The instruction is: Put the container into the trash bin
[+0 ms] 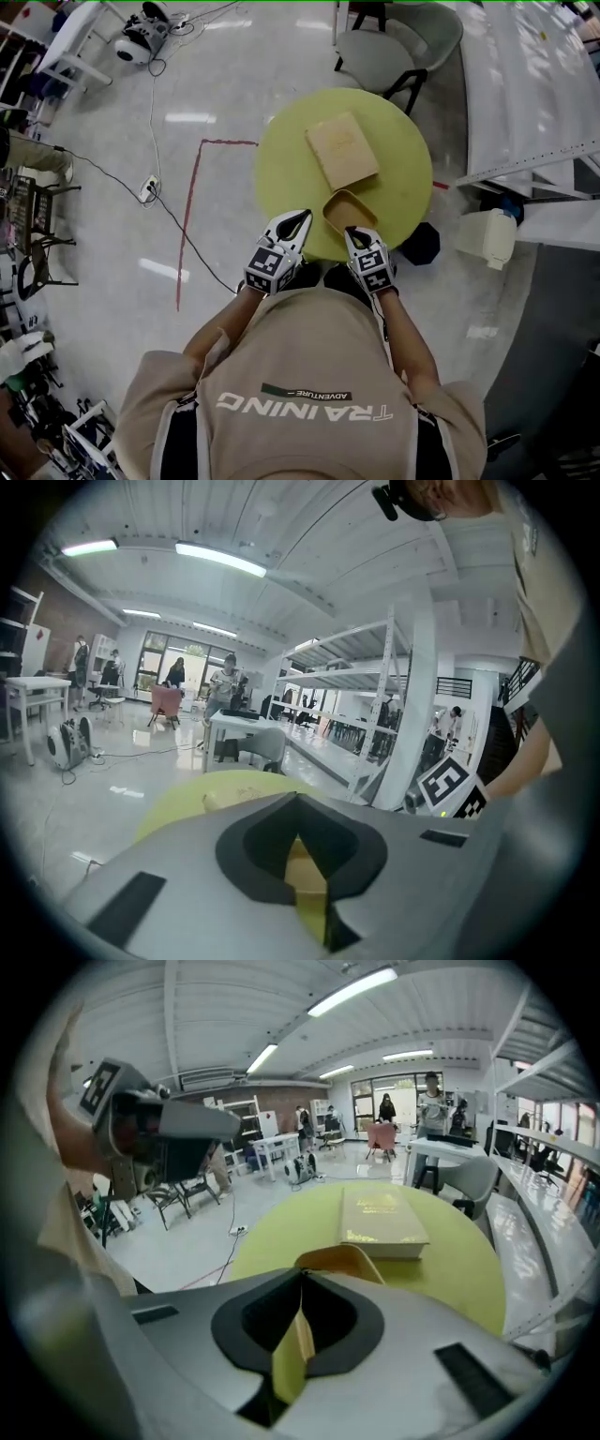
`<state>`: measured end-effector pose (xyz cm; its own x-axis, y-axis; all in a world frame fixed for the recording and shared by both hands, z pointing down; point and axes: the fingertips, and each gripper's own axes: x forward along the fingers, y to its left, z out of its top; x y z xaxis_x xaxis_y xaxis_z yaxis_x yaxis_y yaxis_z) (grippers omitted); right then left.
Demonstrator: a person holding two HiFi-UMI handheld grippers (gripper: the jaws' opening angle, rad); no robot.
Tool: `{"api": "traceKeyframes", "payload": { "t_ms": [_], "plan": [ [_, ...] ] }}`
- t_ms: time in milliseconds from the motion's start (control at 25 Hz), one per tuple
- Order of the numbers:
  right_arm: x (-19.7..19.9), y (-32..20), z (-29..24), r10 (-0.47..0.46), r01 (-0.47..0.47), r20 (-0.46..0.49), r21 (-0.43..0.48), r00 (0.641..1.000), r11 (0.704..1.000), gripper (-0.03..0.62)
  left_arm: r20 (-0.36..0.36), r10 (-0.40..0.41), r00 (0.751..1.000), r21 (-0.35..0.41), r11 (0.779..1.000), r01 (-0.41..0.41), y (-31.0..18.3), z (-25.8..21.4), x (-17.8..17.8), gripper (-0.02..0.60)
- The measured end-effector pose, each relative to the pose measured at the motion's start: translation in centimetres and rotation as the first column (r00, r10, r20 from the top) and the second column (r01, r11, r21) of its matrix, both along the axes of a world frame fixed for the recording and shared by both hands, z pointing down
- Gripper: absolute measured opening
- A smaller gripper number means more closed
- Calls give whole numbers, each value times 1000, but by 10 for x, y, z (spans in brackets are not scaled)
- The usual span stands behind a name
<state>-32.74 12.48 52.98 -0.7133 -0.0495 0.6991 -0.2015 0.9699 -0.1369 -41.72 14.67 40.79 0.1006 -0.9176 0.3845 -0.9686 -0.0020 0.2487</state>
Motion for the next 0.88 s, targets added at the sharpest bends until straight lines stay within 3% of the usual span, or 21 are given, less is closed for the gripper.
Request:
{"api": "traceKeyframes", "payload": {
  "t_ms": [120,280,480,880],
  "plan": [
    [-2,10,23,-93,94,-78,11,993,996,91,-2,-25,1000,-12,1000,25,9,6,-3,2],
    [-6,21,50,-184,190,-188,15,965,982,91,-31,-49,998,-38,998,48,17,17,-3,2],
    [-11,24,76,-287,323,-305,75,908,943,91,-32,-65,997,-45,997,63,16,34,-4,2],
    [-9,28,109,-317,378,-412,72,854,923,71,-51,-63,997,-47,997,60,18,35,-11,2]
  ]
}}
